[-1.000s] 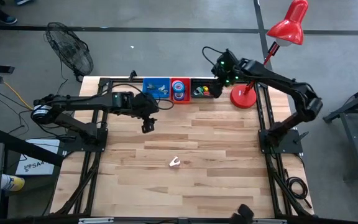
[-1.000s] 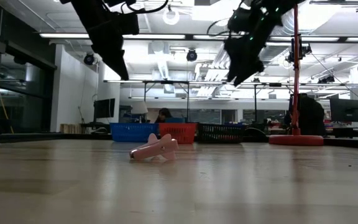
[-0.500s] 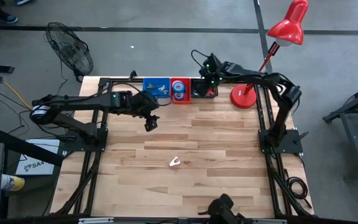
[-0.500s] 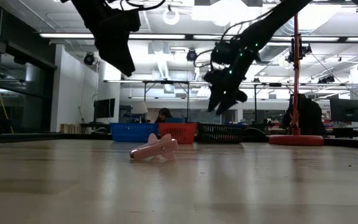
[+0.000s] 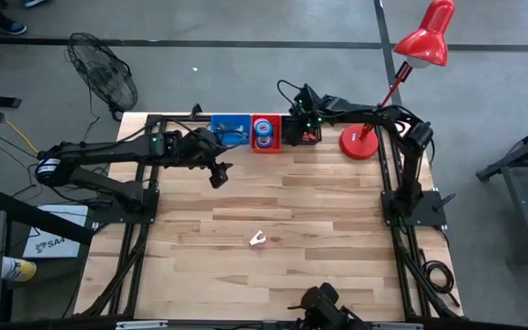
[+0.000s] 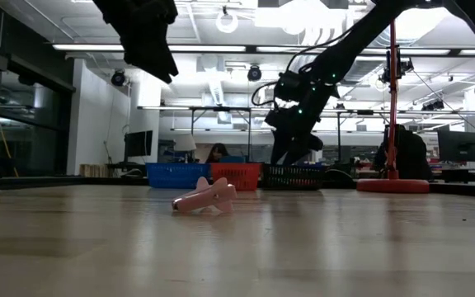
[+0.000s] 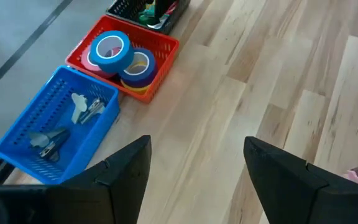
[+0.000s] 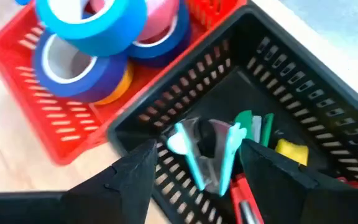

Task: Pick and place Stapler, Stapler remover, tape
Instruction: Put the blue staple remover into the blue basket

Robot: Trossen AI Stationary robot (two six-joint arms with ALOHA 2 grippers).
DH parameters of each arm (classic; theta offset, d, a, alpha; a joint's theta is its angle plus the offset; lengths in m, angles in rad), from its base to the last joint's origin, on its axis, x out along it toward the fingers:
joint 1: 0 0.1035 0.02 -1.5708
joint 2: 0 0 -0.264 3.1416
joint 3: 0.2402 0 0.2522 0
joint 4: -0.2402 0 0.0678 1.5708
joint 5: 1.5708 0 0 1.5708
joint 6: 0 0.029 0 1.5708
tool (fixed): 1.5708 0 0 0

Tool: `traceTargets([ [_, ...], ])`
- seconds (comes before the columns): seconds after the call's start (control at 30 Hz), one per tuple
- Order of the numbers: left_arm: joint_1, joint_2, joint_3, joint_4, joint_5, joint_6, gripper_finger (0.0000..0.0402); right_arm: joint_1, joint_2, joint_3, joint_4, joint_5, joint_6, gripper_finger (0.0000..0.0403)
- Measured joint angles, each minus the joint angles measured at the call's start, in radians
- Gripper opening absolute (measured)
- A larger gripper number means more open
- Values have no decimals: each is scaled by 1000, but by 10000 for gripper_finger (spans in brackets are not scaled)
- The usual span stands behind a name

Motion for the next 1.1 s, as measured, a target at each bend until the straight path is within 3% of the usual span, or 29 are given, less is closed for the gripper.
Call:
traceTargets([
  [0.37, 0, -73, 0, -3, -63, -2, 253, -3, 55, 0, 8, -18, -18, 216],
  [0.83, 0, -81, 0, -10, -69, -2, 253, -22, 55, 0, 7, -16, -36, 65],
  [0.97, 0, -81, 0, -10, -69, -1, 253, -36, 55, 0, 8, -58, -38, 13],
  [1.1, 0, -81, 0, -10, -69, 4, 253, -49, 55, 0, 6, -96, -41, 11],
])
